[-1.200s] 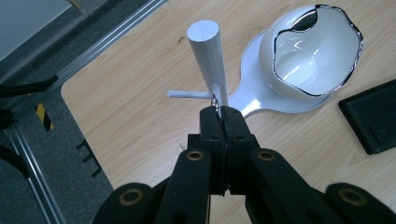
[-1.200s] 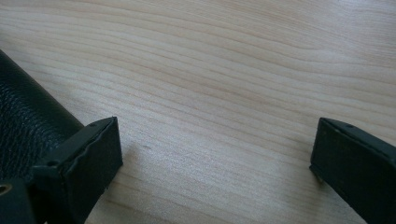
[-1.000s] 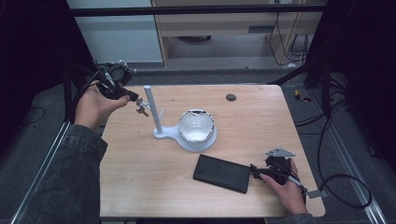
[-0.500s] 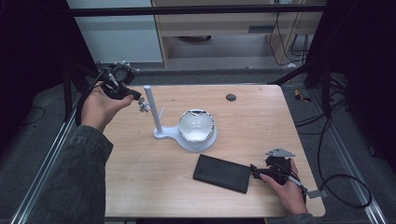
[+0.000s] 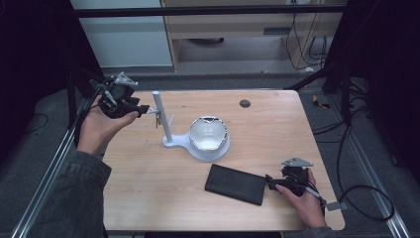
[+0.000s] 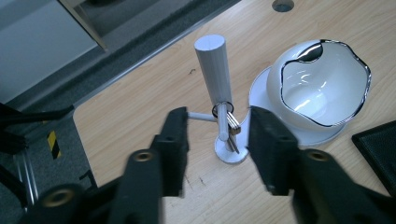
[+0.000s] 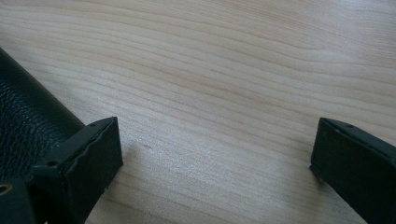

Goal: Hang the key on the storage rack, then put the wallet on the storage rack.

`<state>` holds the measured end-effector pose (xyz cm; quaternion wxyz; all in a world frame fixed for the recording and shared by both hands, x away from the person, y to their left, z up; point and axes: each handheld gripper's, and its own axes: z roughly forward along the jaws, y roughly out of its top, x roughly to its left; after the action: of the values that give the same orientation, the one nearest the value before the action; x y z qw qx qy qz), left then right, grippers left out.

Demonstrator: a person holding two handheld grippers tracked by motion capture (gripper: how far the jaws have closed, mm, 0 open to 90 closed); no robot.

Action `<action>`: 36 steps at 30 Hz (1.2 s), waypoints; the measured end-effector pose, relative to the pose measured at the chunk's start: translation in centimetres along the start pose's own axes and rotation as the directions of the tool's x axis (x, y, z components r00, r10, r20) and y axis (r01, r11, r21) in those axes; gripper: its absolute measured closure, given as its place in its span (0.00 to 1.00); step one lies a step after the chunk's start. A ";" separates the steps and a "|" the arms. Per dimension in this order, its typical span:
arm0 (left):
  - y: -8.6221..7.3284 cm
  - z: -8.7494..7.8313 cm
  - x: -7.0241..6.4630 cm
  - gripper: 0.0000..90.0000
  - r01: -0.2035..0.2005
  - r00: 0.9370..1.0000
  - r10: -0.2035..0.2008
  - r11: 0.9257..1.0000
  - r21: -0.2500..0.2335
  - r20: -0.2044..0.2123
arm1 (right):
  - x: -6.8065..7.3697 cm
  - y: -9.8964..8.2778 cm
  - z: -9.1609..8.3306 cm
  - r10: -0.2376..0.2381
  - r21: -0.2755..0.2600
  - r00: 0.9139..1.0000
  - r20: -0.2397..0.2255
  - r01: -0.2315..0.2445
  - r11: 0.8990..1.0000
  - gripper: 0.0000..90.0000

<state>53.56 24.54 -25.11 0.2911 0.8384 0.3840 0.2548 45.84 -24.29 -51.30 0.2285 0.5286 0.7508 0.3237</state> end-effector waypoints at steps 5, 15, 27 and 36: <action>-2.1 0.0 -1.2 0.28 -0.002 1.000 0.002 1.000 -0.019 0.002 | 0.0 0.0 0.0 -0.001 -0.001 1.000 -0.003 0.001 1.000 0.02; -5.9 1.0 -4.5 0.07 -0.034 0.998 0.036 0.998 -0.045 0.047 | -0.2 0.3 -0.6 -0.002 -0.012 1.000 0.015 0.002 1.000 0.06; -11.1 4.1 -11.0 0.09 -0.079 0.986 0.093 0.992 -0.100 0.142 | 0.3 0.6 -2.1 -0.022 -0.062 0.999 0.027 0.024 0.998 0.08; -13.0 10.2 -15.2 0.15 -0.099 0.960 0.114 0.993 -0.070 0.257 | 0.7 0.5 -3.5 -0.047 -0.121 0.999 -0.001 0.047 0.991 0.19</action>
<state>44.97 16.50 -44.26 0.3486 0.8755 0.2892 0.1684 43.49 -24.37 -48.53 0.2662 0.4952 0.7424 0.3643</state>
